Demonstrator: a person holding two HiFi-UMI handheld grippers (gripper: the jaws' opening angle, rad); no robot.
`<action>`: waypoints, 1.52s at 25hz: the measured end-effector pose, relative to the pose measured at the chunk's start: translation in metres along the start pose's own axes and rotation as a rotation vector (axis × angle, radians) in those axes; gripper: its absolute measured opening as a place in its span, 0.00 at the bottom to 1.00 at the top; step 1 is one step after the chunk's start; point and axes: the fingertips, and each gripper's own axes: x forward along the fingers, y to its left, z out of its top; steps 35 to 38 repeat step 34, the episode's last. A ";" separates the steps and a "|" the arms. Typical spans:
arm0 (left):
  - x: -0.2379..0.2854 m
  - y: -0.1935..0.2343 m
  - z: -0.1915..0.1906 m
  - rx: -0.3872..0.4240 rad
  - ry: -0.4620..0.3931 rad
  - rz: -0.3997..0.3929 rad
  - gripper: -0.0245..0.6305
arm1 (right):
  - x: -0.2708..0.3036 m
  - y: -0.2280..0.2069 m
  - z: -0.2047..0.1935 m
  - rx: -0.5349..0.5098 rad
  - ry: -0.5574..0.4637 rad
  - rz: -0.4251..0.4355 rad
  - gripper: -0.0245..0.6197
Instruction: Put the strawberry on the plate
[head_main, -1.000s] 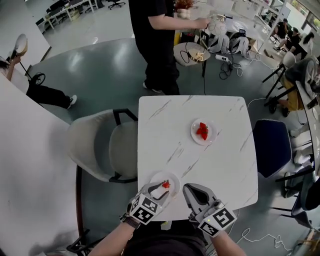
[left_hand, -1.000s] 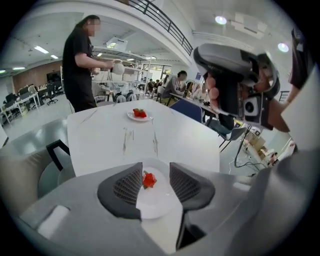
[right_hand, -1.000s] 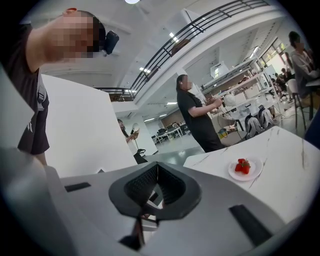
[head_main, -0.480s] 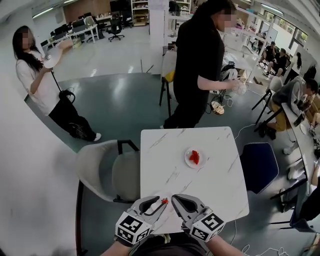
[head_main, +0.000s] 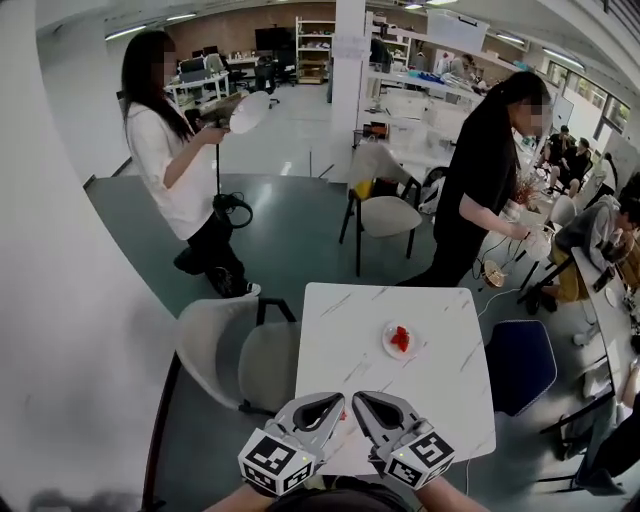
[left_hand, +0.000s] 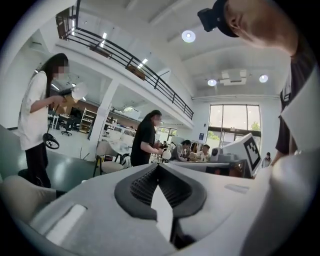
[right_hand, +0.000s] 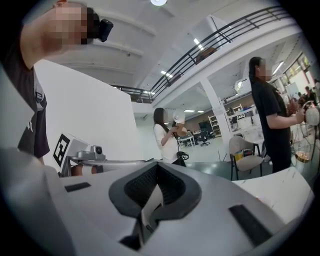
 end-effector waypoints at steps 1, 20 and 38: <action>-0.001 -0.002 0.006 0.004 -0.015 0.008 0.05 | -0.001 0.001 0.004 -0.008 -0.009 0.003 0.04; 0.003 -0.028 0.042 0.049 -0.075 0.046 0.05 | -0.023 0.009 0.040 -0.077 -0.038 0.021 0.04; 0.019 -0.019 0.040 0.055 -0.076 0.041 0.05 | -0.017 -0.011 0.036 -0.090 -0.038 -0.001 0.04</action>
